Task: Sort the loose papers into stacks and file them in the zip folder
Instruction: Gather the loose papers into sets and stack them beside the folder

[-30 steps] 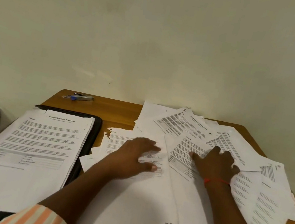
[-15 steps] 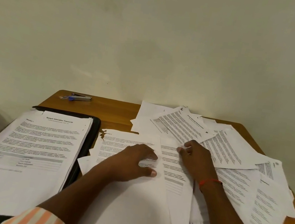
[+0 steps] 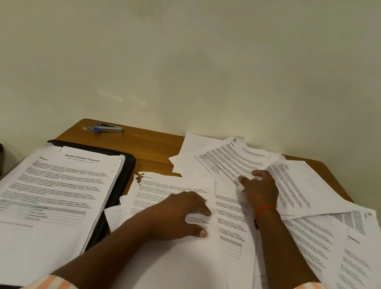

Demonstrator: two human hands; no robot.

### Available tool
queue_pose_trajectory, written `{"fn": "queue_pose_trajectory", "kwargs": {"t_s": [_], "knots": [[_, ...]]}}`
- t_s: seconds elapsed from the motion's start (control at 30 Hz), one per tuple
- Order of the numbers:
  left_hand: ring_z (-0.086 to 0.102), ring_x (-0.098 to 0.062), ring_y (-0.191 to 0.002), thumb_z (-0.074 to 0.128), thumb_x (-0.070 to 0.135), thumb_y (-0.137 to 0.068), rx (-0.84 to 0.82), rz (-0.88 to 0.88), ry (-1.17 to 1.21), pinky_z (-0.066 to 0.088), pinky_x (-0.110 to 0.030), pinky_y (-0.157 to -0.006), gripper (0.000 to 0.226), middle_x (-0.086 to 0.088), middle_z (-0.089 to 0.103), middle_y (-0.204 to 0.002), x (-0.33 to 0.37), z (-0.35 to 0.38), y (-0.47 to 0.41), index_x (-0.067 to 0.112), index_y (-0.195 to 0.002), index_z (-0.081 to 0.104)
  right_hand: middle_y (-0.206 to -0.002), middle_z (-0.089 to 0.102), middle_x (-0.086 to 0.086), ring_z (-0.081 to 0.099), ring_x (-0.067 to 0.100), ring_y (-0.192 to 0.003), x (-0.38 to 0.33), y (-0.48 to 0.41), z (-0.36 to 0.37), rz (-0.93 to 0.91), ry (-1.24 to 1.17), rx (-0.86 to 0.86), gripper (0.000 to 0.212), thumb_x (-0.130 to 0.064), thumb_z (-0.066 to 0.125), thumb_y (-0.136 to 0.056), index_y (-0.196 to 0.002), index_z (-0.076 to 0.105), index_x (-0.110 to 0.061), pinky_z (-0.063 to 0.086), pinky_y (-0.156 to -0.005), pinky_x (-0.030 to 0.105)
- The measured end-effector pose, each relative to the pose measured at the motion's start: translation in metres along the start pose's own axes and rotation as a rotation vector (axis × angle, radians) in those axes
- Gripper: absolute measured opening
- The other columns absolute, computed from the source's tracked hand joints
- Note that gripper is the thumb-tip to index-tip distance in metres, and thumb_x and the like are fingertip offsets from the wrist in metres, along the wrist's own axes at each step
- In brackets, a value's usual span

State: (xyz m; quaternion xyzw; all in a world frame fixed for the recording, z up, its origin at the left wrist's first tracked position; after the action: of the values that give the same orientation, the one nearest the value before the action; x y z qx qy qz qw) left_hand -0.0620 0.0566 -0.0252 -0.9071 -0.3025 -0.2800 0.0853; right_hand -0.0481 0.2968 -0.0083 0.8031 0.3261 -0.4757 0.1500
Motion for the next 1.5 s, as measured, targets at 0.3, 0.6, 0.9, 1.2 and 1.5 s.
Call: {"fn": "queue_pose_trajectory", "kwargs": {"t_s": [0.3,0.6,0.9,1.2,1.5], "knots": [[0.038,-0.005,-0.136,0.072,0.056,-0.086,-0.010,0.016,0.018,0.028,-0.026,-0.113,0.053,0.019,0.042,-0.150,0.005,0.000,0.003,0.040,-0.134,0.059,-0.109,0.065,0.009,0.064,0.011,-0.092,-0.024,0.031,-0.097,-0.316,-0.309,0.716,0.019,0.002,0.059,-0.093,-0.109,0.063,-0.007,0.049,-0.076,0.014],[0.046,0.000,-0.127,0.071,0.053,-0.089,0.041,0.033,0.084,0.035,-0.023,-0.110,0.044,0.021,0.049,-0.143,0.004,-0.007,0.004,0.037,-0.129,0.063,-0.102,0.061,-0.009,0.061,-0.005,-0.089,-0.035,0.030,-0.105,-0.220,-0.711,0.568,0.020,-0.003,0.063,-0.091,-0.106,0.065,-0.015,0.049,-0.079,0.016],[0.072,-0.034,-0.105,0.034,0.047,-0.108,0.540,-0.229,1.474,0.059,-0.053,-0.091,0.049,-0.014,0.074,-0.116,-0.044,-0.078,0.037,0.013,-0.123,0.066,-0.088,0.062,-0.003,0.051,0.019,-0.066,-0.035,0.064,0.004,-0.244,-0.446,-0.374,0.022,0.006,0.068,-0.087,-0.094,0.068,-0.014,0.041,-0.062,0.032],[0.067,-0.006,-0.073,0.052,0.009,-0.104,0.571,-0.428,0.917,0.050,-0.016,-0.050,0.017,0.007,0.069,-0.094,-0.066,-0.090,0.037,0.023,-0.099,0.060,-0.085,0.071,0.001,0.067,0.022,-0.081,-0.038,0.073,-0.005,-0.369,-0.312,-0.285,0.013,0.000,0.064,-0.094,-0.085,0.065,-0.010,0.056,-0.064,0.024],[0.067,0.000,-0.069,0.053,0.009,-0.104,0.568,-0.396,0.915,0.050,-0.015,-0.049,0.022,0.015,0.067,-0.090,-0.061,-0.086,0.036,0.028,-0.096,0.060,-0.099,0.065,0.016,0.063,0.034,-0.090,-0.002,0.050,-0.069,-0.119,0.512,0.281,0.032,-0.038,0.065,-0.092,-0.106,0.060,-0.010,0.051,-0.078,0.041]]}}
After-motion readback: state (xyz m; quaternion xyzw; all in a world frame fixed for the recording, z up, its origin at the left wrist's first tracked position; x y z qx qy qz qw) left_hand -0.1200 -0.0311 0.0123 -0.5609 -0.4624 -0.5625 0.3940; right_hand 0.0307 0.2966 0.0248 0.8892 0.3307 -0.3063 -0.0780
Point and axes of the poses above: each hand's wrist, its own y-axis away from the middle knuckle, its own z-axis out of the palm, x = y × z, the point moved 10 cm from there along -y, towards the middle knuckle
